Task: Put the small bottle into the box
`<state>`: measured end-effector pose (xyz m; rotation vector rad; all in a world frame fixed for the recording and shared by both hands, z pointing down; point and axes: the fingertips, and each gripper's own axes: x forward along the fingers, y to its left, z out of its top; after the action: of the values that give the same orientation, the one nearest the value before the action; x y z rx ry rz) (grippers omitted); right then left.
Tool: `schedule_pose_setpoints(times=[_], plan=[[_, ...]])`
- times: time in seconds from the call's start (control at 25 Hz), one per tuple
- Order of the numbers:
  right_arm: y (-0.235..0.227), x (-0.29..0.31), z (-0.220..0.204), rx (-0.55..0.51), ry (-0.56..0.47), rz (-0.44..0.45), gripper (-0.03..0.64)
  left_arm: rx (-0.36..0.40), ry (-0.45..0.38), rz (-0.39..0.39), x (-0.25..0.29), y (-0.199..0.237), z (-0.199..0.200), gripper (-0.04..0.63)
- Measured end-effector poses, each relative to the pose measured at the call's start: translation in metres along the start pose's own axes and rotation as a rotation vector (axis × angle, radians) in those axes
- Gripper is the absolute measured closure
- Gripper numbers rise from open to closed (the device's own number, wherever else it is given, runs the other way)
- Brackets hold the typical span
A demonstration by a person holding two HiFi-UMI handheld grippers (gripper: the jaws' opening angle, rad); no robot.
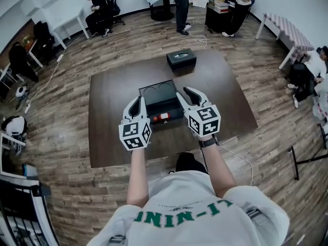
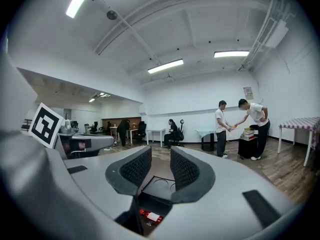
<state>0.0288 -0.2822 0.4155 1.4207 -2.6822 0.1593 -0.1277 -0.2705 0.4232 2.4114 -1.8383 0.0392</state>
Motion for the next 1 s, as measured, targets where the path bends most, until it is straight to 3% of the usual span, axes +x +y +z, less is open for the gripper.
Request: schedule_pose_setpoints(times=[0.32,1.0], plan=[[0.001,-0.014,0.010,-0.004,-0.038,-0.038,0.552,0.008,-0.025,0.013,-0.011,-0.003,0.012,0.588],[0.003,-0.010,0.010,0.024,-0.047,-0.041,0.601,0.008,-0.008,0.018,-0.003,-0.001,0.007,0.588]])
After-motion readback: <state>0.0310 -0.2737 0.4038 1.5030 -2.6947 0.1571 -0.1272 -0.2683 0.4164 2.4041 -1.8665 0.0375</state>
